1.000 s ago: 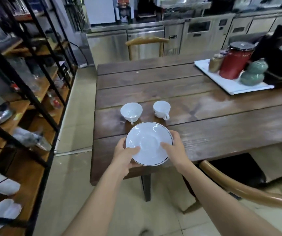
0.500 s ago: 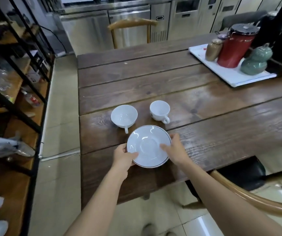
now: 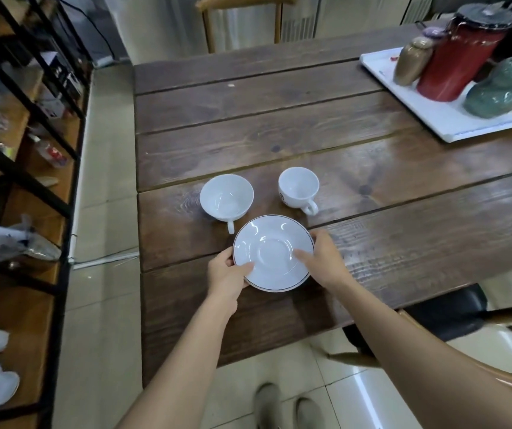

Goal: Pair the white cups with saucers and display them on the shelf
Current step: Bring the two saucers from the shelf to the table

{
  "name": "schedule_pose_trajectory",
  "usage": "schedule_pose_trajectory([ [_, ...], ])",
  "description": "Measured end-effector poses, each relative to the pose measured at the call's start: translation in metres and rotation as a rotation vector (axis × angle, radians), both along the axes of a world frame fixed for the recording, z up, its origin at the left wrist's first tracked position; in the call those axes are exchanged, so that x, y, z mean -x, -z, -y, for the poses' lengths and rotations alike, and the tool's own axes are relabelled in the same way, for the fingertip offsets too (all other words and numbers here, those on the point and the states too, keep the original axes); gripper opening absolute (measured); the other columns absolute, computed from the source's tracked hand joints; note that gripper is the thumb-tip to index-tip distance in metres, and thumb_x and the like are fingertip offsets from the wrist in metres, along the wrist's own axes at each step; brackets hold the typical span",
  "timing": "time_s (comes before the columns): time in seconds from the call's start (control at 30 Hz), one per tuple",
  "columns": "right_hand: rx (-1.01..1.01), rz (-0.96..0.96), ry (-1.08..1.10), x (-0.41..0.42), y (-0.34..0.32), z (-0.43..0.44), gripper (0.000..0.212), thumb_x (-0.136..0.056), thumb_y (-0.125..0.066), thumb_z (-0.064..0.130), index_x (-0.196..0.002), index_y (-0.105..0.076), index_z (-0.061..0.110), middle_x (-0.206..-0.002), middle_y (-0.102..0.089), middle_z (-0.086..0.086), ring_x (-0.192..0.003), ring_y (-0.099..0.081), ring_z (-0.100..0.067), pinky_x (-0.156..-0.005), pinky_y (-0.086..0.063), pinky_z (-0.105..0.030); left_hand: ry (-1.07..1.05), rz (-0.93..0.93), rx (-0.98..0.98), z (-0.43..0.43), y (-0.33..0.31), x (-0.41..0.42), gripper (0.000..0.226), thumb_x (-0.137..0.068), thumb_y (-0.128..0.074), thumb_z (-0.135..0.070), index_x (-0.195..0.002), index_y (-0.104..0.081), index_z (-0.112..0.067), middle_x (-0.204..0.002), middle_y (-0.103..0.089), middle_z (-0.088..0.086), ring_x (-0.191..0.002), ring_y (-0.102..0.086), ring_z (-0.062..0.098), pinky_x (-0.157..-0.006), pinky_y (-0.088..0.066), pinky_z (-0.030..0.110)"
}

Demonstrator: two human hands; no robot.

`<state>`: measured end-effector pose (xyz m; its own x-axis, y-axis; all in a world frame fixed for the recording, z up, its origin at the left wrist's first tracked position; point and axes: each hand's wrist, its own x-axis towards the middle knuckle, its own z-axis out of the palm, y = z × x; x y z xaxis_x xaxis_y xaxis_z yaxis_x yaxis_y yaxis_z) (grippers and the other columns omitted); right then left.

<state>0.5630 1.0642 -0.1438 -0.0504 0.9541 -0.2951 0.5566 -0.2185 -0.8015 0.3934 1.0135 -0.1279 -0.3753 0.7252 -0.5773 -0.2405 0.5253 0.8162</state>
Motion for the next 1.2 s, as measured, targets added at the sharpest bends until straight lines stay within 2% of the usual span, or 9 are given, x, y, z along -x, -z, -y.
schedule_pose_trajectory([
  [0.1,-0.007,0.038,-0.024,-0.001,0.0,-0.001,0.034,-0.081,-0.065,0.021,-0.107,-0.047,0.01,-0.115,-0.052,-0.008,-0.094,-0.051,-0.019,-0.077,-0.04,-0.031,0.022,-0.063,0.024,-0.002,0.001,0.0,0.041,-0.08,-0.063,0.007,-0.117,-0.06,-0.01,-0.092,-0.065,-0.001,-0.085,-0.063,0.019,-0.062,-0.054,0.031],
  [0.2,-0.016,0.086,-0.034,-0.001,-0.001,-0.001,0.036,-0.081,-0.064,0.024,-0.108,-0.047,0.009,-0.117,-0.051,-0.009,-0.097,-0.052,-0.022,-0.082,-0.044,-0.038,0.131,-0.239,0.078,-0.003,0.002,0.001,0.043,-0.081,-0.065,-0.003,-0.122,-0.055,-0.01,-0.11,-0.061,0.006,-0.092,-0.059,0.024,-0.061,-0.056,0.035],
  [0.33,-0.027,0.184,-0.003,0.002,-0.003,0.0,0.043,-0.079,-0.064,0.03,-0.112,-0.044,0.011,-0.116,-0.048,-0.005,-0.099,-0.053,-0.025,-0.086,-0.045,-0.046,0.268,-0.655,0.17,-0.005,0.004,0.003,0.035,-0.08,-0.069,-0.025,-0.106,-0.048,-0.015,-0.105,-0.057,0.005,-0.09,-0.062,0.03,-0.075,-0.057,0.044],
  [0.4,-0.028,0.207,0.033,0.003,-0.003,0.002,0.039,-0.079,-0.064,0.031,-0.105,-0.044,0.011,-0.111,-0.047,-0.004,-0.092,-0.054,-0.025,-0.083,-0.046,-0.046,0.271,-0.716,0.172,-0.005,0.004,0.002,0.027,-0.082,-0.066,-0.028,-0.094,-0.045,-0.016,-0.097,-0.059,0.007,-0.083,-0.064,0.032,-0.075,-0.057,0.045],
  [0.57,0.044,0.157,0.065,0.003,-0.003,-0.002,0.031,-0.078,-0.068,0.027,-0.085,-0.044,0.009,-0.095,-0.045,-0.009,-0.076,-0.049,-0.024,-0.075,-0.046,-0.043,0.281,-0.697,0.168,-0.009,0.003,0.005,0.021,-0.083,-0.065,-0.025,-0.085,-0.047,-0.013,-0.084,-0.057,0.005,-0.077,-0.063,0.03,-0.065,-0.053,0.036],
  [0.73,-0.022,0.086,0.139,-0.001,-0.006,0.004,0.031,-0.076,-0.068,0.027,-0.09,-0.045,0.011,-0.099,-0.05,-0.008,-0.086,-0.056,-0.025,-0.077,-0.051,-0.046,0.261,-0.589,0.084,-0.005,-0.002,0.002,0.019,-0.083,-0.062,-0.019,-0.08,-0.044,-0.017,-0.077,-0.051,-0.002,-0.069,-0.051,0.013,-0.054,-0.041,0.026],
  [0.93,-0.125,-0.176,0.281,-0.041,-0.019,0.008,0.029,-0.078,-0.067,0.02,-0.078,-0.039,0.027,-0.083,-0.05,0.005,-0.075,-0.052,-0.013,-0.061,-0.041,-0.029,0.314,-0.441,-0.095,-0.013,-0.026,-0.03,0.018,-0.084,-0.06,-0.016,-0.078,-0.043,-0.019,-0.075,-0.05,0.002,-0.072,-0.053,0.02,-0.072,-0.054,0.04],
  [1.1,-0.168,-0.198,0.327,-0.085,-0.032,-0.001,0.031,-0.078,-0.067,0.019,-0.078,-0.038,0.03,-0.08,-0.049,0.006,-0.07,-0.051,-0.008,-0.056,-0.04,-0.024,0.385,-0.451,-0.182,-0.029,-0.038,-0.074,0.012,-0.086,-0.057,-0.013,-0.088,-0.045,-0.016,-0.076,-0.05,0.0,-0.078,-0.056,0.021,-0.077,-0.055,0.04],
  [1.2,-0.169,-0.166,0.351,-0.114,-0.032,-0.014,0.03,-0.078,-0.068,0.016,-0.078,-0.04,0.026,-0.078,-0.048,0.006,-0.068,-0.049,-0.009,-0.058,-0.039,-0.026,0.416,-0.456,-0.176,-0.042,-0.036,-0.099,0.013,-0.086,-0.057,-0.016,-0.094,-0.047,-0.019,-0.086,-0.056,0.001,-0.084,-0.059,0.02,-0.076,-0.055,0.033],
])
